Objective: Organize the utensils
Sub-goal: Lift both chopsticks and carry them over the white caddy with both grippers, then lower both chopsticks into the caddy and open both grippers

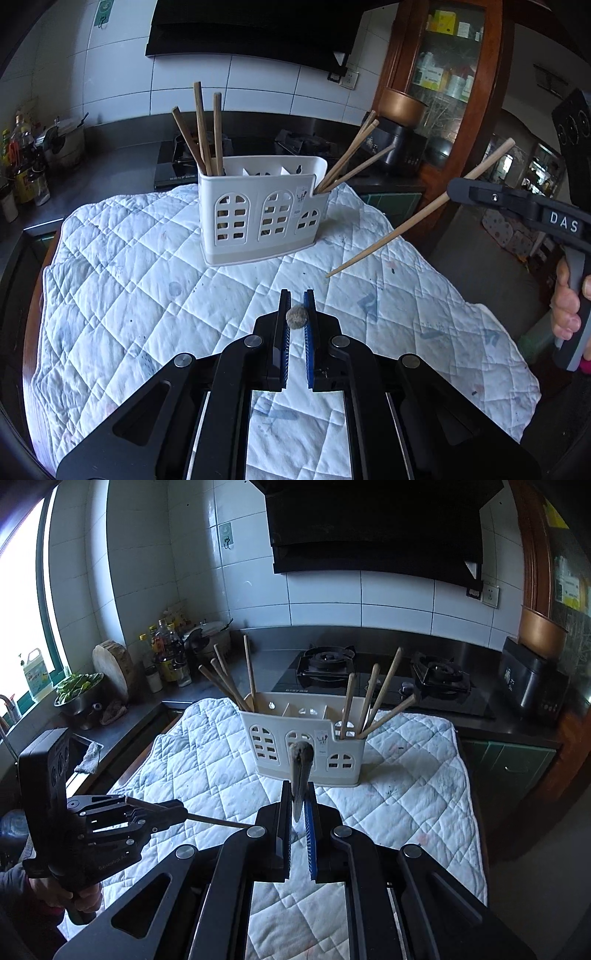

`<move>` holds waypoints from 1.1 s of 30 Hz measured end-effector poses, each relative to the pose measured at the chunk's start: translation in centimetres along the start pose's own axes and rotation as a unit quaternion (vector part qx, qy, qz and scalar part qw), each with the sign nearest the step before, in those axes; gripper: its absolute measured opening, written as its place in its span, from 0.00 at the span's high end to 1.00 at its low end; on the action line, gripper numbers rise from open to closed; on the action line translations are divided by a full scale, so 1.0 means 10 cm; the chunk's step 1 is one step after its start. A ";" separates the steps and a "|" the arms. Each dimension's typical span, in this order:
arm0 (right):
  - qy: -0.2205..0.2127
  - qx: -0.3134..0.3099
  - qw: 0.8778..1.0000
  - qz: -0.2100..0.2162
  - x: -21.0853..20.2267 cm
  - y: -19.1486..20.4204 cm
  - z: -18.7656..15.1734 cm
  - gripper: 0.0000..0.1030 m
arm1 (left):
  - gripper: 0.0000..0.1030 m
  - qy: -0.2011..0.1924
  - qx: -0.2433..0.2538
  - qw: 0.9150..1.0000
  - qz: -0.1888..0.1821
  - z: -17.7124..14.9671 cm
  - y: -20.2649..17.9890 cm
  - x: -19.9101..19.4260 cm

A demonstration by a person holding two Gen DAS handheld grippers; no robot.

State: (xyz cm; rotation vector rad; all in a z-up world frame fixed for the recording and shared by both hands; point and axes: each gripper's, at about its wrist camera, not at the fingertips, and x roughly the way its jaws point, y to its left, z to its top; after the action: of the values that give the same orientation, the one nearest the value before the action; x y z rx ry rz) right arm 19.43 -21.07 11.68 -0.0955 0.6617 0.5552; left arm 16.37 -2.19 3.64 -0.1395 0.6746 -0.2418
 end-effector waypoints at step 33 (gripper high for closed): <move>0.022 -0.025 0.996 -0.078 0.70 -0.34 1.09 0.94 | 0.95 -0.161 0.011 0.982 0.097 1.94 0.12 0.11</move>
State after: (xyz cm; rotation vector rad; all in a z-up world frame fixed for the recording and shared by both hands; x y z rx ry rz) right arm 31.80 -17.95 15.70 -0.2055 0.6765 0.4210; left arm 29.67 -0.33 17.71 -0.0878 0.3593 -0.0360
